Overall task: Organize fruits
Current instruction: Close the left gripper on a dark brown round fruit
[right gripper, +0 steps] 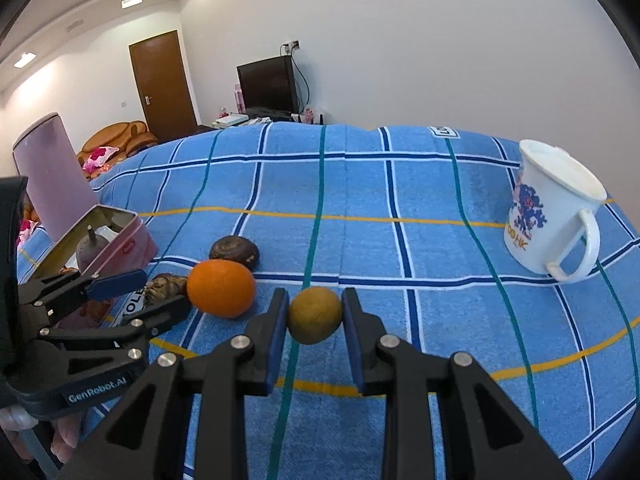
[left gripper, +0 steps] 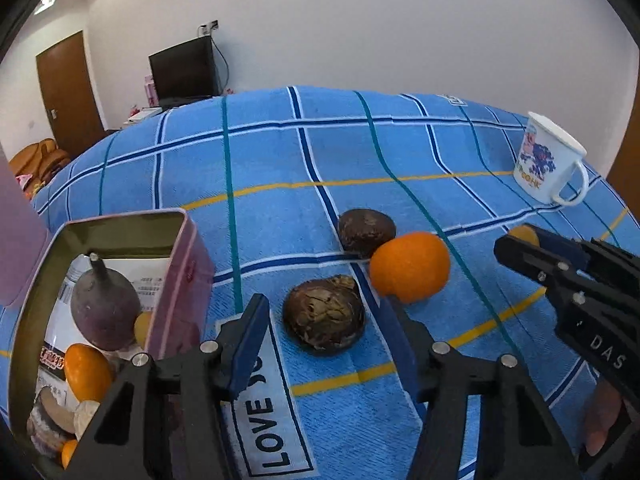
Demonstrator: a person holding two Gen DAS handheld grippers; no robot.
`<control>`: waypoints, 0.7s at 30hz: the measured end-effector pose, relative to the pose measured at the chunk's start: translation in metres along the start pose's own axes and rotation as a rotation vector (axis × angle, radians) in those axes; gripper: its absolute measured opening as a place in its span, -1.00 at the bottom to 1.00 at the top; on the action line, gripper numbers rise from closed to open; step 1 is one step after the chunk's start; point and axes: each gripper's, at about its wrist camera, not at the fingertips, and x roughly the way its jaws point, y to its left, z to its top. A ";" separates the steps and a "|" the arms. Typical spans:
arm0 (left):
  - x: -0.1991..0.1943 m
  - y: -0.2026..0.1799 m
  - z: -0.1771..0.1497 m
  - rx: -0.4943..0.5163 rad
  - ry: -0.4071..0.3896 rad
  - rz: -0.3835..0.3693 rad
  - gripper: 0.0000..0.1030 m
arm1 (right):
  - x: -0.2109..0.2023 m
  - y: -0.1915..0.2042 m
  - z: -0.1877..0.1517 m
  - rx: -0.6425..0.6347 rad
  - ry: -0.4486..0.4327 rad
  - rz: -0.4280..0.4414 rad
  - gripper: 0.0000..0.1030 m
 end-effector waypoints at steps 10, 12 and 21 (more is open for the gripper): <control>0.018 0.000 0.003 0.015 0.048 -0.001 -0.12 | 0.003 0.000 0.000 0.000 0.014 0.016 -0.42; 0.015 -0.004 0.001 0.029 0.041 -0.001 -0.12 | 0.002 0.000 0.000 -0.003 0.008 0.023 -0.42; -0.003 0.001 -0.002 0.013 -0.021 0.005 -0.12 | -0.004 0.001 0.000 -0.001 -0.023 0.063 -0.42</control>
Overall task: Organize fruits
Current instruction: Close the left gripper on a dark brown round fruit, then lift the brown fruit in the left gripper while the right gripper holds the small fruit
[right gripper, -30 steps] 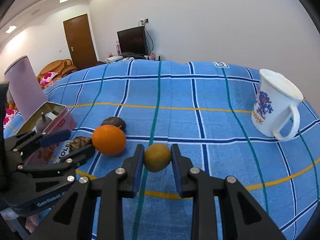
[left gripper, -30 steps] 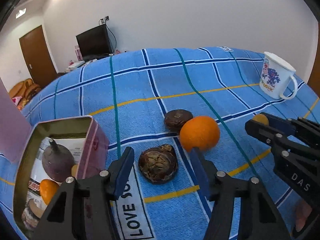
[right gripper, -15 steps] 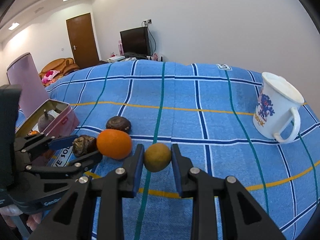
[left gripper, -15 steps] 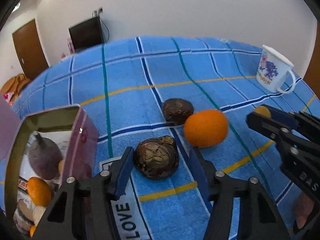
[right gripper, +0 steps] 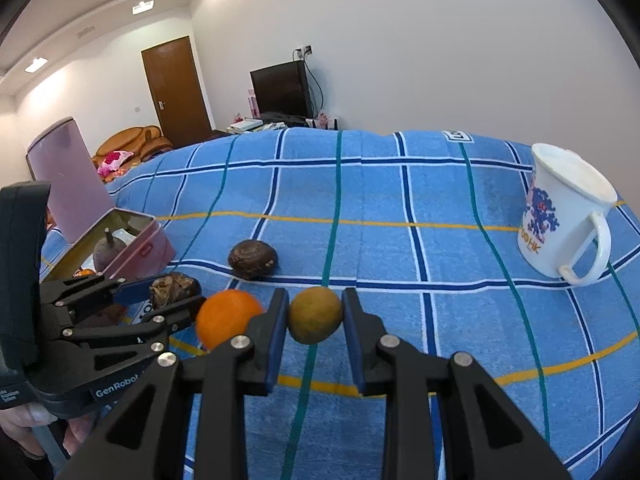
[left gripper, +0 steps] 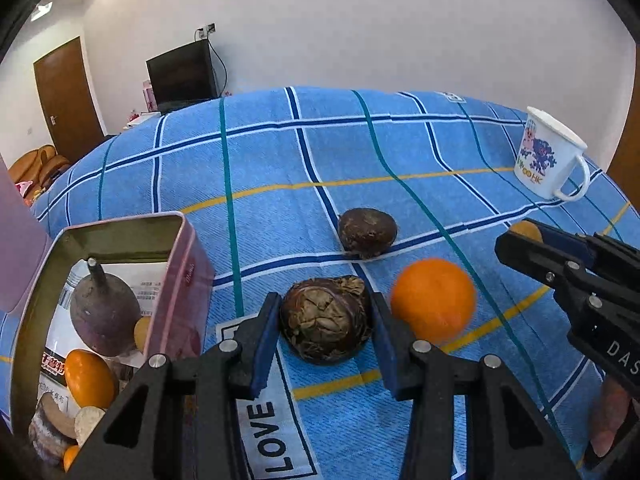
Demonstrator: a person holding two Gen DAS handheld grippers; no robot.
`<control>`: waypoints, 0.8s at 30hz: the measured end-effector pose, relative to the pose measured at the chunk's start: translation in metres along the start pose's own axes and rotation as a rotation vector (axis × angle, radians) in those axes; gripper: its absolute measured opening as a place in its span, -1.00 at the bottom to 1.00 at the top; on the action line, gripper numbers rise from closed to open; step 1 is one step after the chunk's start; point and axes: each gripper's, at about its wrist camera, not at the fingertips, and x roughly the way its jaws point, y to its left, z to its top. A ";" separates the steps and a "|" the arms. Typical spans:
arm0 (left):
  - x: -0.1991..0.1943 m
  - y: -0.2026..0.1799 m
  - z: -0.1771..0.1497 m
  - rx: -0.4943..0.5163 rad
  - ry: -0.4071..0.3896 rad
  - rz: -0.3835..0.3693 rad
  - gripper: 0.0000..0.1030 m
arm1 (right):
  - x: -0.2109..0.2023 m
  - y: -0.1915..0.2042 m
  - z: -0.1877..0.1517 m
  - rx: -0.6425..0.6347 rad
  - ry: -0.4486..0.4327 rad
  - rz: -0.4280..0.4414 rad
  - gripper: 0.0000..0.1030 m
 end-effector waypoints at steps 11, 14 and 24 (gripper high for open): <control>-0.028 -0.002 -0.003 0.017 -0.134 0.049 -0.12 | -0.019 0.011 -0.003 -0.046 -0.089 -0.008 -0.42; -0.031 -0.003 -0.004 0.016 -0.159 0.056 -0.12 | -0.023 0.015 -0.003 -0.063 -0.115 -0.015 -0.42; -0.040 -0.002 -0.007 0.010 -0.208 0.061 -0.12 | -0.035 0.018 -0.005 -0.079 -0.179 -0.026 -0.42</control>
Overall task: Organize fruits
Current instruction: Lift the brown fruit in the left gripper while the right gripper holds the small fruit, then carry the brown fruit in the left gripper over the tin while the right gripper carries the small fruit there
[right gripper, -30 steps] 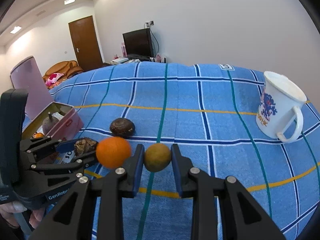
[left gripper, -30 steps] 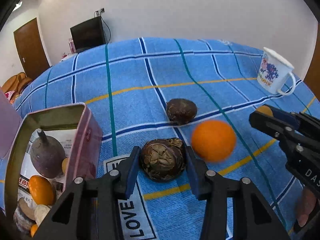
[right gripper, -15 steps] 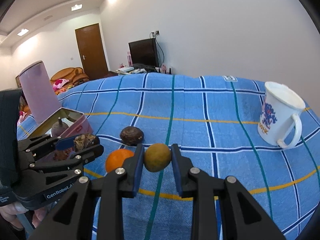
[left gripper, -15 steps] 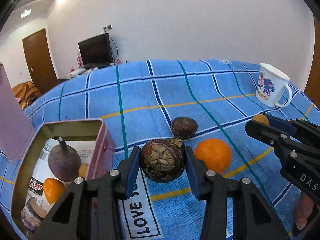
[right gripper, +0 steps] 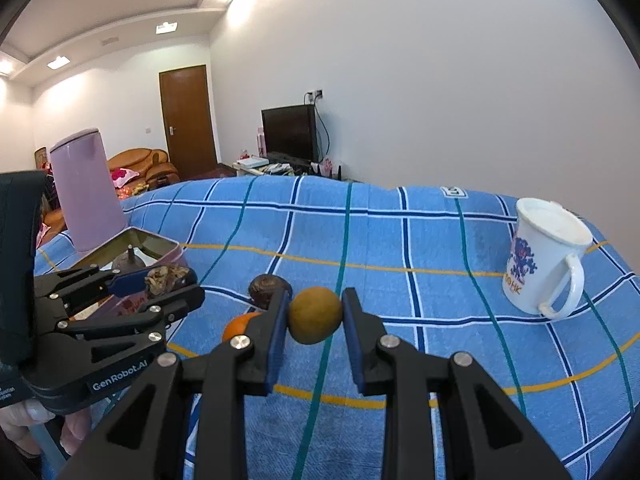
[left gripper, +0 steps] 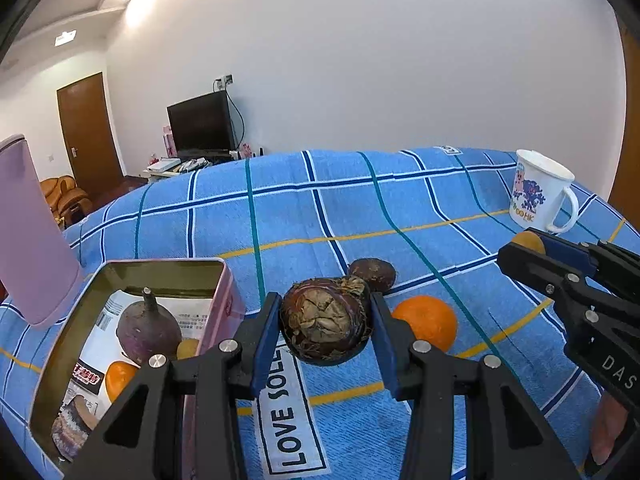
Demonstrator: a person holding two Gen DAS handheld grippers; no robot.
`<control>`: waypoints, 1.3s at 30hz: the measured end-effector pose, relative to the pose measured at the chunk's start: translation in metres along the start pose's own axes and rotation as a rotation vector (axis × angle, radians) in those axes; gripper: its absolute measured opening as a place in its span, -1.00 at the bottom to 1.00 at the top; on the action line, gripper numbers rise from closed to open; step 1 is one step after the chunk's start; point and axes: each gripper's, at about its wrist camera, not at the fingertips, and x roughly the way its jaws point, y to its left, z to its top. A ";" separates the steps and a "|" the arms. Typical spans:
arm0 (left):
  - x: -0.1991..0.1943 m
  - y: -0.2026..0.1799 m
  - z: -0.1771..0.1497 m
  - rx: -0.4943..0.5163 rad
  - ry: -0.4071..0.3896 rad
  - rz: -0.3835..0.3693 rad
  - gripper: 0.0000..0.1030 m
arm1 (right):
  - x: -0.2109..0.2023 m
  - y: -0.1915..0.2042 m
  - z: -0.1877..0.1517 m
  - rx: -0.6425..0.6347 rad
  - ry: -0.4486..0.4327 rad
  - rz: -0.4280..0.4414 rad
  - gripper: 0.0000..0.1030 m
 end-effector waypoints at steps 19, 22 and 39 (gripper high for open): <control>-0.017 -0.002 -0.002 -0.004 -0.107 0.016 -0.12 | -0.016 0.001 -0.002 -0.009 -0.062 -0.014 -0.42; -0.019 -0.002 -0.003 -0.005 -0.116 0.020 -0.12 | -0.018 0.000 -0.003 -0.010 -0.069 -0.016 -0.42; -0.033 -0.004 -0.007 0.001 -0.188 0.033 -0.12 | -0.028 0.003 -0.004 -0.030 -0.127 -0.025 -0.42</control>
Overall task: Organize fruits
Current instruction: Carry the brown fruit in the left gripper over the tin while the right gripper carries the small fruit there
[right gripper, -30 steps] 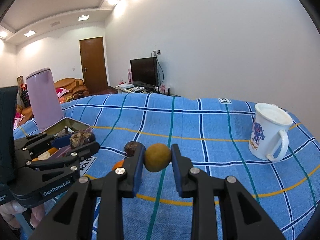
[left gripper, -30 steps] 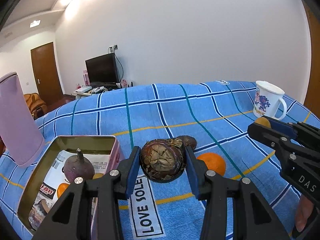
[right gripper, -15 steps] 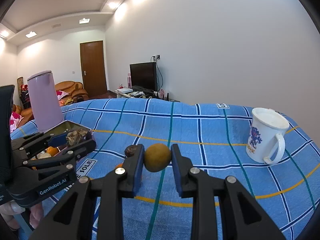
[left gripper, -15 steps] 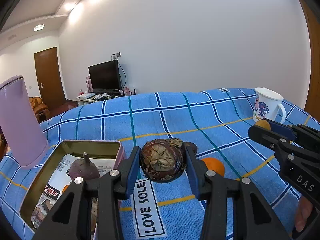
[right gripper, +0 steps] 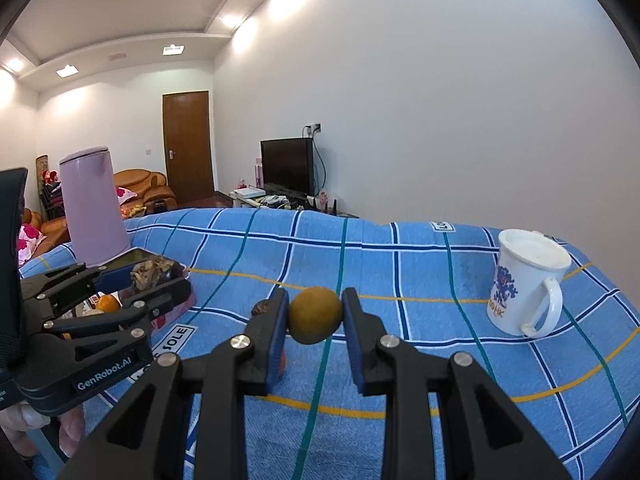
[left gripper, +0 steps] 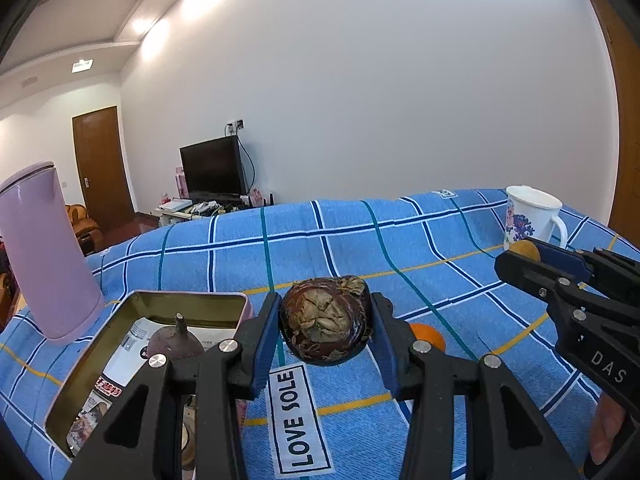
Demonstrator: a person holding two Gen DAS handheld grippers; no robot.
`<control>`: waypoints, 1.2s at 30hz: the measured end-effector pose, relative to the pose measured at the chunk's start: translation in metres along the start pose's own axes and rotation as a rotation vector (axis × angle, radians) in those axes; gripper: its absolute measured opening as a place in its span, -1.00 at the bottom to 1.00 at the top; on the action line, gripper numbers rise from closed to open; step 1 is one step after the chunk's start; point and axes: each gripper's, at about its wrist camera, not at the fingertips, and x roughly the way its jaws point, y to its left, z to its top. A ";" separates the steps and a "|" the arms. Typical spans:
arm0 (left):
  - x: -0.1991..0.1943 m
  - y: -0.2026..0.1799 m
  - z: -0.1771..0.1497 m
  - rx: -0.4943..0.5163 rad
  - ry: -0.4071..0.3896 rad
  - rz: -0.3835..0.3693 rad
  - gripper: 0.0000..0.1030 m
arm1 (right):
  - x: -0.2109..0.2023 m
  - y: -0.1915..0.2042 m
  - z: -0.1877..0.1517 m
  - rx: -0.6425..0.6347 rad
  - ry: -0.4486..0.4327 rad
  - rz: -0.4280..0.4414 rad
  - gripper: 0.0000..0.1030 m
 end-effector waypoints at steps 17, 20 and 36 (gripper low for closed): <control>-0.013 -0.007 -0.001 0.033 -0.063 -0.002 -0.12 | -0.008 0.005 -0.002 -0.016 -0.046 0.007 -0.42; -0.014 -0.006 -0.002 0.032 -0.062 -0.010 -0.12 | -0.009 0.005 -0.002 -0.017 -0.048 0.007 -0.42; -0.017 -0.002 -0.003 0.020 -0.034 -0.023 -0.12 | -0.007 0.008 -0.002 -0.009 -0.033 0.017 -0.42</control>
